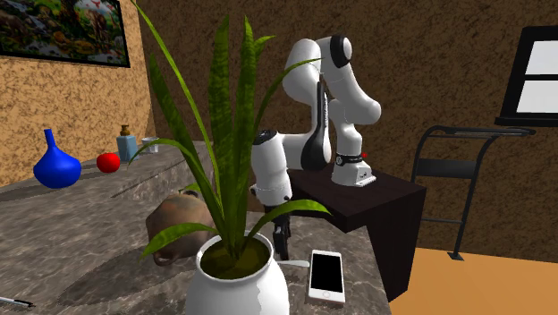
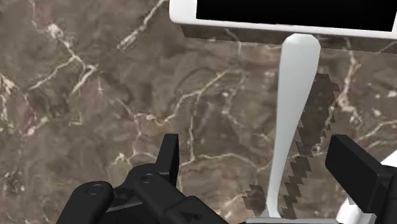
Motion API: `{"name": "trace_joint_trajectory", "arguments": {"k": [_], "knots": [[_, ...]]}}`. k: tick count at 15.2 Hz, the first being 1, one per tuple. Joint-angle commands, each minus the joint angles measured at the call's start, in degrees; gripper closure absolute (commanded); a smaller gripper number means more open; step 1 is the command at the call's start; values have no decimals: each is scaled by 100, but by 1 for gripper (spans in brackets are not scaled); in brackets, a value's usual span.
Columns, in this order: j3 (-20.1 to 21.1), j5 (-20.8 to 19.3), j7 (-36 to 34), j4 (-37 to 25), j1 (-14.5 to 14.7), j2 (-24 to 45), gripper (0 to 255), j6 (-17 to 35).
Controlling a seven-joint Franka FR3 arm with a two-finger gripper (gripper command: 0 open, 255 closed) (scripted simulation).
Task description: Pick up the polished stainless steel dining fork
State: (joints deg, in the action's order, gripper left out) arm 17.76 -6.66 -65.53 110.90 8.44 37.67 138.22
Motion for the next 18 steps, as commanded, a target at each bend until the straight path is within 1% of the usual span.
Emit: {"name": "trace_joint_trajectory", "arguments": {"k": [1,4,5,7,8,11,13,14,18], "knots": [[-79,-50,-51,-125,20,353,0,846],[-89,-99,-74,-164,24,464,0,913],[-80,-91,-89,-213,38,456,255,855],[-87,-88,-45,-330,14,491,255,770],[-100,-100,-43,-270,9,515,255,851],[-121,-112,-2,-426,3,611,255,784],[-122,-112,59,-156,-90,481,255,919],[-73,-119,-87,-165,8,467,255,911],[12,-67,-77,-73,-63,200,255,733]]}}
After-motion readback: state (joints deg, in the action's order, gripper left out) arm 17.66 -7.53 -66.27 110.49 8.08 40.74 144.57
